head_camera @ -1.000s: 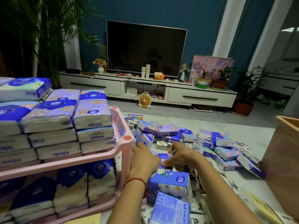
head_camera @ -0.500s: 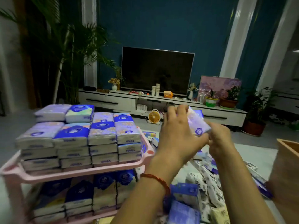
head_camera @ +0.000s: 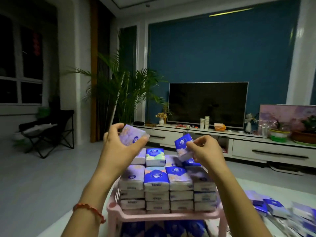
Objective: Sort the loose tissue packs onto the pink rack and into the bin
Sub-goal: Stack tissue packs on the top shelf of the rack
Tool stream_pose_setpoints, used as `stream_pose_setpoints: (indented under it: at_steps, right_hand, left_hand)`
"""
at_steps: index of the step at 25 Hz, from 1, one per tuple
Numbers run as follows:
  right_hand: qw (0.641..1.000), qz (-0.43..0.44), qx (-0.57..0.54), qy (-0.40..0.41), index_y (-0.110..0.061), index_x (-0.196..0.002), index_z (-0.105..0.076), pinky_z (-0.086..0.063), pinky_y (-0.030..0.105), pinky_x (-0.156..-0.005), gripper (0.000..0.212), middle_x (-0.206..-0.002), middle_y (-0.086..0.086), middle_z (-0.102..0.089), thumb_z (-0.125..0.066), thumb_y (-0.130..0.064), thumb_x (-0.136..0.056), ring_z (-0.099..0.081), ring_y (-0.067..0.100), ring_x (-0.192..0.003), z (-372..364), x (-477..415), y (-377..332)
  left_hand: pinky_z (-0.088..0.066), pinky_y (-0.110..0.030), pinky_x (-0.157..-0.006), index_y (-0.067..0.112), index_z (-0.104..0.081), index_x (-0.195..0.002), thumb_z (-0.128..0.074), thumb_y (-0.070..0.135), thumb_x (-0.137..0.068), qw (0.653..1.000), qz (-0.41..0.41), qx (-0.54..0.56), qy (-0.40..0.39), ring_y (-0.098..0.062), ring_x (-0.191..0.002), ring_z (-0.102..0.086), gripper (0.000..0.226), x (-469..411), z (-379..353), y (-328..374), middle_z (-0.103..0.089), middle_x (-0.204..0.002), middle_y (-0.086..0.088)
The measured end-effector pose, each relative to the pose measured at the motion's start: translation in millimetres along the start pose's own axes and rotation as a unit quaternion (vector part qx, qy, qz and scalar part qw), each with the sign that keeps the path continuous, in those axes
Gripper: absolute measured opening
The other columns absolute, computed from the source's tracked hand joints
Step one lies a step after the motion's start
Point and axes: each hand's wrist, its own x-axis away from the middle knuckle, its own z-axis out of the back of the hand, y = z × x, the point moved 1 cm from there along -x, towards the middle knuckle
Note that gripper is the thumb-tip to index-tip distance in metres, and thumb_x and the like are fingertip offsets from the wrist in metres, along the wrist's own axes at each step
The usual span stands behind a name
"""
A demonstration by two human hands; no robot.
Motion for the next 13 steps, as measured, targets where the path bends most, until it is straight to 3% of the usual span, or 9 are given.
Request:
stream_pose_setpoints:
  at_steps: [3, 5, 7, 10, 13]
  right_hand:
    - [0.996, -0.018, 0.077, -0.046, -0.012, -0.098, -0.052, -0.047, 0.021, -0.052, 0.021, -0.093, 0.005, -0.058, -0.06, -0.028, -0.089, -0.056, 0.018, -0.082, -16.0, 1.4, 1.1]
    - [0.981, -0.004, 0.185, -0.053, -0.012, -0.098, -0.056, -0.046, 0.025, -0.057, 0.023, -0.09, 0.003, -0.059, -0.056, -0.034, -0.09, -0.056, 0.017, -0.082, -22.8, 2.2, 1.5]
    - [0.968, 0.015, 0.245, -0.053, -0.011, -0.097, -0.063, -0.041, 0.026, -0.06, 0.027, -0.09, 0.005, -0.063, -0.054, -0.036, -0.091, -0.054, 0.017, -0.08, -24.0, 1.9, 0.9]
    - [0.97, 0.02, 0.225, -0.086, -0.011, -0.103, -0.064, -0.045, 0.028, -0.068, 0.027, -0.101, 0.007, -0.066, -0.055, -0.033, -0.091, -0.054, 0.016, -0.085, -22.7, 5.2, 2.3]
    - [0.987, 0.044, 0.144, -0.062, -0.011, -0.114, -0.059, -0.045, 0.024, -0.062, 0.033, -0.104, 0.004, -0.064, -0.053, -0.035, -0.092, -0.056, 0.014, -0.085, -10.4, 13.5, -14.6]
  left_hand:
    - [-0.046, -0.03, -0.087, 0.017, -0.04, -0.129, -0.08, 0.047, -0.058, 0.998, 0.055, 0.006, -0.014, -0.017, -0.109, -0.05, 0.087, -3.9, 1.0, -23.3, -0.046, -0.132, -0.007]
    - [-0.043, -0.024, -0.078, 0.015, -0.039, -0.131, -0.078, 0.036, -0.07, 0.997, 0.075, 0.017, -0.025, -0.015, -0.106, -0.047, 0.076, -3.1, -2.0, -32.3, -0.045, -0.133, -0.008]
    - [-0.042, -0.023, -0.074, 0.015, -0.038, -0.132, -0.074, 0.038, -0.071, 0.994, 0.091, 0.045, -0.04, -0.014, -0.107, -0.048, 0.074, -2.8, -4.1, -37.6, -0.045, -0.134, -0.007]
    - [-0.043, -0.02, -0.071, 0.018, -0.039, -0.131, -0.078, 0.047, -0.065, 0.99, 0.108, 0.077, -0.051, -0.016, -0.109, -0.051, 0.082, -3.6, -2.5, -37.8, -0.047, -0.132, -0.006]
    - [-0.042, -0.016, -0.071, 0.02, -0.041, -0.123, -0.077, 0.031, -0.07, 0.997, 0.05, 0.053, -0.021, -0.014, -0.107, -0.05, 0.065, -2.7, 1.9, -22.5, -0.047, -0.131, -0.005]
